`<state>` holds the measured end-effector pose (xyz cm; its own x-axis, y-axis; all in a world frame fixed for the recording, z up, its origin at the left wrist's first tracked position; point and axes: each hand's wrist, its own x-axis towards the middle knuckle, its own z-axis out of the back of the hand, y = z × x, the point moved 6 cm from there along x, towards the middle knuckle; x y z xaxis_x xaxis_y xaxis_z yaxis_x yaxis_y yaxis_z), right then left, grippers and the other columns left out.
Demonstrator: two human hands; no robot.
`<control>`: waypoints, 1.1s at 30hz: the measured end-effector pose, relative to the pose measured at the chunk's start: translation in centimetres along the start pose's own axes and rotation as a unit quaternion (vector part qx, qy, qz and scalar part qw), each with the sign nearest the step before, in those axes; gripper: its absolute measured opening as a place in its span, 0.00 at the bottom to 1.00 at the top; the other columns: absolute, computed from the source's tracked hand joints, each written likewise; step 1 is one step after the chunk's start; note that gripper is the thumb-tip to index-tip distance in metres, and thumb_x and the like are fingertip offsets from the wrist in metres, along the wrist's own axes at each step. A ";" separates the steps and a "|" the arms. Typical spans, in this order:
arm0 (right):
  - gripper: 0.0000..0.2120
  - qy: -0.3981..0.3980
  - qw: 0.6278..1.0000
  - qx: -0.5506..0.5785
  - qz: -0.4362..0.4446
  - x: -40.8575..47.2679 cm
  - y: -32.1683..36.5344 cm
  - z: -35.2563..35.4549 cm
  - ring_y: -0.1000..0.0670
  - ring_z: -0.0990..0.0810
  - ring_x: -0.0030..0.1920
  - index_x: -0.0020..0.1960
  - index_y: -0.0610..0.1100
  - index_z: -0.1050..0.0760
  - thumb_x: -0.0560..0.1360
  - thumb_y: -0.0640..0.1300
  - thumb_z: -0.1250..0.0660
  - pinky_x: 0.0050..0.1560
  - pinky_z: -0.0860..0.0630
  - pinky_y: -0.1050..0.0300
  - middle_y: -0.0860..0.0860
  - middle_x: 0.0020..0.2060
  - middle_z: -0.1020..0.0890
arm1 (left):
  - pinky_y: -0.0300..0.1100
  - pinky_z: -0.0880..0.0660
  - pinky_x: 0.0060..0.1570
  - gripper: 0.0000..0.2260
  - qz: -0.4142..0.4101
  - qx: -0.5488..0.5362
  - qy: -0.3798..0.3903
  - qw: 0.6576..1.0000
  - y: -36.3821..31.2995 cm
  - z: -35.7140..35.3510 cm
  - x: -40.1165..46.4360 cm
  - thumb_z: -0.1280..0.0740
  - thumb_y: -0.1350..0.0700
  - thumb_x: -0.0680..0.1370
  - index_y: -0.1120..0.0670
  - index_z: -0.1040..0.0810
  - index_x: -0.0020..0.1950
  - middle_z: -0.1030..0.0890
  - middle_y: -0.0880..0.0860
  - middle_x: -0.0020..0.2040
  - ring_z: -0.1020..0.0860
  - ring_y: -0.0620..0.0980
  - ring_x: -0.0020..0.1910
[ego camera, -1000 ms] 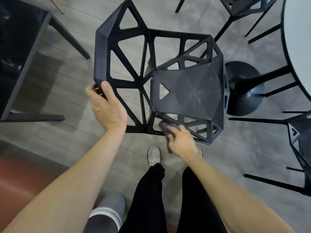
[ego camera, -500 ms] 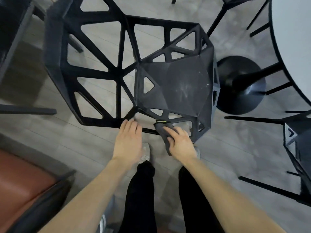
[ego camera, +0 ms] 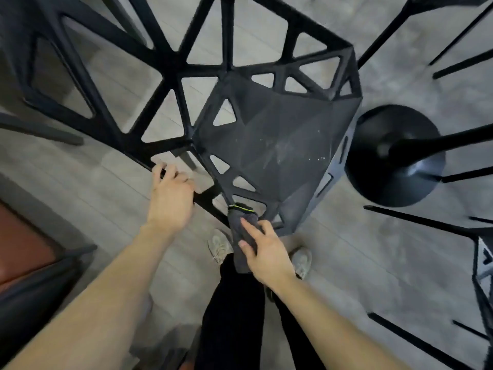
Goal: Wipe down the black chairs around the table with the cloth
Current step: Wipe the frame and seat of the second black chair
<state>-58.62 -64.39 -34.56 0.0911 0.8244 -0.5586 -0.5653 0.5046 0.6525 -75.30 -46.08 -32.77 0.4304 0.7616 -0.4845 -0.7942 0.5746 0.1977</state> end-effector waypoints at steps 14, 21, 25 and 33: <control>0.21 -0.149 0.975 -0.131 0.100 23.5 17.6 1.3 0.41 0.25 0.65 0.75 0.50 0.25 0.82 0.47 0.34 0.62 0.22 0.44 0.45 0.69 0.29 | 0.54 0.19 0.55 0.21 0.370 -0.625 -0.231 0.647 11.0 -2.5 1.2 0.50 0.35 0.87 0.45 0.31 0.71 0.16 0.44 0.53 0.16 0.51 0.49; 0.22 -0.069 0.977 -0.134 0.151 20.3 14.3 -5.4 0.37 0.21 0.58 0.75 0.46 0.24 0.81 0.42 0.35 0.59 0.20 0.44 0.43 0.69 0.29 | 0.59 0.18 0.34 0.25 0.402 -0.589 -0.319 0.624 10.6 -5.1 2.3 0.52 0.31 0.85 0.49 0.27 0.57 0.21 0.51 0.29 0.19 0.57 0.28; 0.21 -0.048 0.966 -0.184 0.174 20.7 12.9 -3.9 0.36 0.21 0.57 0.76 0.46 0.25 0.83 0.44 0.34 0.57 0.20 0.42 0.42 0.65 0.27 | 0.60 0.21 0.32 0.31 0.418 -0.549 -0.315 0.652 10.6 -5.3 2.1 0.56 0.27 0.84 0.51 0.27 0.58 0.21 0.54 0.31 0.21 0.61 0.28; 0.21 -0.050 0.972 -0.153 0.174 24.2 16.5 -4.0 0.36 0.22 0.59 0.76 0.45 0.25 0.83 0.44 0.35 0.61 0.21 0.41 0.41 0.68 0.28 | 0.53 0.21 0.34 0.29 0.456 -0.495 -0.305 0.674 10.7 -3.7 1.3 0.53 0.34 0.86 0.55 0.25 0.61 0.21 0.46 0.38 0.20 0.57 0.30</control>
<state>-68.97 -37.14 -39.34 -0.0781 0.9600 -0.2691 -0.7922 0.1041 0.6014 -84.83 -40.01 -34.43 -0.5730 0.8183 -0.0457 -0.6158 -0.4667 -0.6349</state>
